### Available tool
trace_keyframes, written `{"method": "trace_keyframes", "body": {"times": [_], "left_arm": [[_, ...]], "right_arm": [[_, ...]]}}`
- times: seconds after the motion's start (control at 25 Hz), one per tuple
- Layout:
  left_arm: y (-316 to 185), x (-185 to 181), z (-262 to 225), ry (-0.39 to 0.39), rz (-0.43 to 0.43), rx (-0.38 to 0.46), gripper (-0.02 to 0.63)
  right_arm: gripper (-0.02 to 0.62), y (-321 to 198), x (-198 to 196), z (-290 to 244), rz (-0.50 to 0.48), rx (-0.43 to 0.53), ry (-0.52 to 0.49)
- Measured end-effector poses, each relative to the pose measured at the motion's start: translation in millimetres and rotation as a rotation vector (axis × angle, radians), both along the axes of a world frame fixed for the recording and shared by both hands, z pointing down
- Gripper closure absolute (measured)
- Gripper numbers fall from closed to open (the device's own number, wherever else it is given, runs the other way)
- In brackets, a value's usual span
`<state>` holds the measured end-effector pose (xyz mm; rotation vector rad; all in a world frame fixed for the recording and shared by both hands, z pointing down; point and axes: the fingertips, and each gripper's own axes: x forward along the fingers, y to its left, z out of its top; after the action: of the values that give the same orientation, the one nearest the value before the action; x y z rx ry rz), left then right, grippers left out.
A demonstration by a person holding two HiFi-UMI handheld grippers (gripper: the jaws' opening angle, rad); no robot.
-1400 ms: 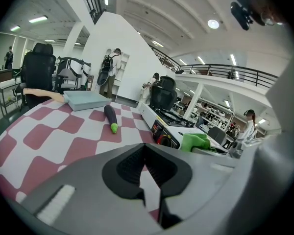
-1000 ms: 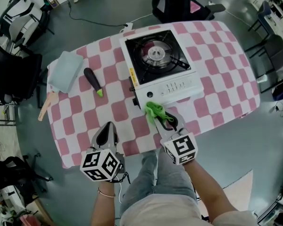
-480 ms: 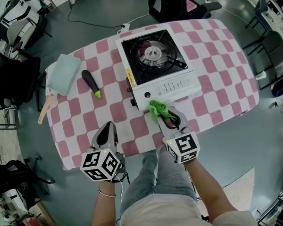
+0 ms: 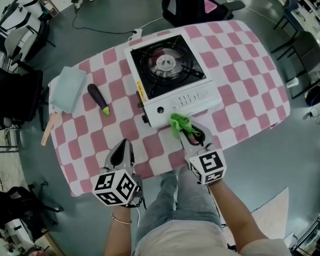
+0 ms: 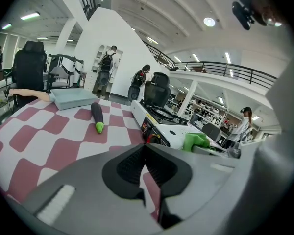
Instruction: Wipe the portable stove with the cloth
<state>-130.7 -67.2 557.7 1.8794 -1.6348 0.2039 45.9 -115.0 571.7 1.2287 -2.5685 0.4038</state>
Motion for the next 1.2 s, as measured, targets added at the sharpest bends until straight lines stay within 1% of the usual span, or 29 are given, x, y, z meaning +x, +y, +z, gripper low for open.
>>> {"method": "trace_keyframes", "body": {"times": [0.44,0.76,1.2], "left_arm": [[-12,21,-1,-0.004,0.031,-0.002,0.606],[-19,44,-2,0.012,0.059,-0.006,0.606],[-30,58,-5,0.012,0.084,-0.002,0.606]], "right_arm": [[0.512,-10,28,2,0.047,-0.002,-0.002],[0.512,-17,50,5,0.082,-0.013,0.004],[0.512,-25,71,9,0.103,-0.014,0.022]]}}
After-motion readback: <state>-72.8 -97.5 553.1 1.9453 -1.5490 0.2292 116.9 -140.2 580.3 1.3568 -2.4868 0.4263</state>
